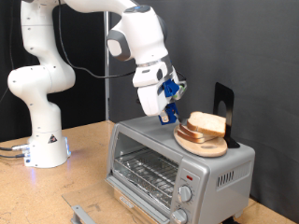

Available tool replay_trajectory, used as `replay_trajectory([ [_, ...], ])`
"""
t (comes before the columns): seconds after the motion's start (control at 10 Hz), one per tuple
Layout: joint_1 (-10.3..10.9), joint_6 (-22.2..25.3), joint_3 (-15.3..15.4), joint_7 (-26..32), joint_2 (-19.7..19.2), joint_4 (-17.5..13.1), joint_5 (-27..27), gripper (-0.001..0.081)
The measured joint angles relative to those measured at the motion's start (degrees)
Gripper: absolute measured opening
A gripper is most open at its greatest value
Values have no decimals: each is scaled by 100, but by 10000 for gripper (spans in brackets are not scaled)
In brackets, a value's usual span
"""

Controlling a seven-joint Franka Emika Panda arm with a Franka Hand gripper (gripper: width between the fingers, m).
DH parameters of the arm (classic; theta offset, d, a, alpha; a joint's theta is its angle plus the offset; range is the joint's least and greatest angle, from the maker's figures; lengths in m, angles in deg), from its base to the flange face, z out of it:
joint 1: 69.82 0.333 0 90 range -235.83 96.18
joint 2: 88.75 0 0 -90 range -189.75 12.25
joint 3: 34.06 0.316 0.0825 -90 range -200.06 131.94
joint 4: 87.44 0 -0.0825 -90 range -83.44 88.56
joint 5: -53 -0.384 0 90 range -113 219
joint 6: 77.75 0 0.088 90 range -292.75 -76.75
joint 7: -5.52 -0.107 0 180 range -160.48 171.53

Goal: Make a piece of toast with the oven

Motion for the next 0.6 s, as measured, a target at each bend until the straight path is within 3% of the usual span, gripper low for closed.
replay_trajectory([
  [0.2, 21, -203, 0, 327, 52, 114, -328, 325],
  [0.6, 19, -179, -19, 685, 309, 428, -447, 325],
])
